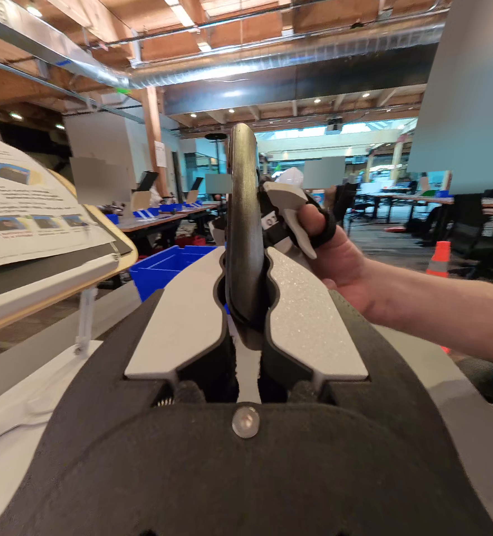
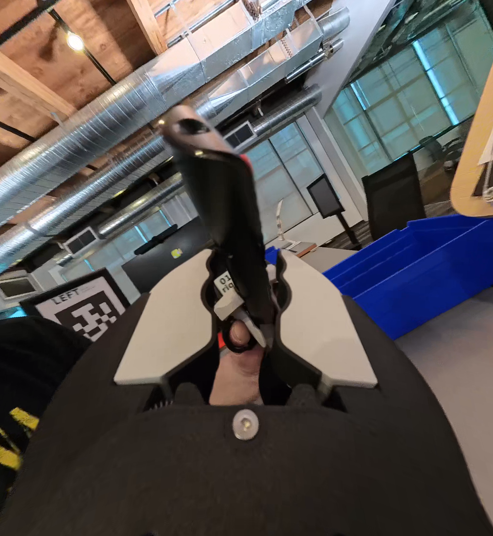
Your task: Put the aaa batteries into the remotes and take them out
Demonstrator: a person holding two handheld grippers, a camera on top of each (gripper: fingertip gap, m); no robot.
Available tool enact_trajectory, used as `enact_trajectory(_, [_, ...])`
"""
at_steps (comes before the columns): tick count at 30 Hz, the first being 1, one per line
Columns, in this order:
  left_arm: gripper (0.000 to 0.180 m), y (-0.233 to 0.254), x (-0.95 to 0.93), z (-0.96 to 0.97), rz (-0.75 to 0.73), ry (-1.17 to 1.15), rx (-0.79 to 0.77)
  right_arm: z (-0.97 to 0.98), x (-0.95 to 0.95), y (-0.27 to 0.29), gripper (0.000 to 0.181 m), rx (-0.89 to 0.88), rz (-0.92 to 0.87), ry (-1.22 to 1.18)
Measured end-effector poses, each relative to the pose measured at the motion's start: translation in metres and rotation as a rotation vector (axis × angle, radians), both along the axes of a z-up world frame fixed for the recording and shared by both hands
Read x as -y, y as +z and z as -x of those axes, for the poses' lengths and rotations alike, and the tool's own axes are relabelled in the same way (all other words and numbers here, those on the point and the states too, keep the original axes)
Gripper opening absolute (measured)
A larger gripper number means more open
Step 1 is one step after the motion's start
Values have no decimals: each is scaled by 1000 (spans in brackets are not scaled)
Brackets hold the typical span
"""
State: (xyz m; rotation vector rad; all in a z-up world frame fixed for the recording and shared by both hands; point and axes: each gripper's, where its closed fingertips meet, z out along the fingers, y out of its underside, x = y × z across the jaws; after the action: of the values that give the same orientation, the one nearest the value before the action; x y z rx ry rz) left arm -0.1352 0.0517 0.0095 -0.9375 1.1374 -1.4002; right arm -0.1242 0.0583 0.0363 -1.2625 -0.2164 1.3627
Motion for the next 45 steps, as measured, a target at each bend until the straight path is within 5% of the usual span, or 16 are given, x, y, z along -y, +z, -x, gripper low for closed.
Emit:
enact_trajectory(7, [28, -8, 5, -8, 148, -164, -3, 1, 3, 3, 21, 134, -86, -43])
enact_trajectory(13, [45, -19, 11, -10, -12, -195, -214, -3, 12, 8, 20, 398, -65, 107])
enact_trajectory(17, [34, -36, 33, -23, -118, -285, -380, 5, 17, 11, 21, 577, -123, 207])
enact_trajectory(22, [22, -42, 24, -41, -184, -203, -396, 13, 15, 11, 22, 699, -184, 255])
enact_trajectory(24, [21, -34, 8, -45, -127, -145, -343, 8, 3, 19, 29, 760, -222, 120])
enact_trajectory(26, [21, -26, -3, -47, -63, -121, -308, -6, -7, 23, 63, 889, -269, -79])
enact_trajectory(31, [21, -23, -24, -58, 1, -88, -329, -28, 4, 37, 57, 1294, -557, -553])
enact_trajectory(36, [21, -24, -28, -78, -30, -76, -394, -17, -3, 23, 63, 1640, -705, -686])
enact_trajectory(45, [21, -24, -41, -90, -115, 27, -467, -43, -27, 17, 62, 1741, -703, -821])
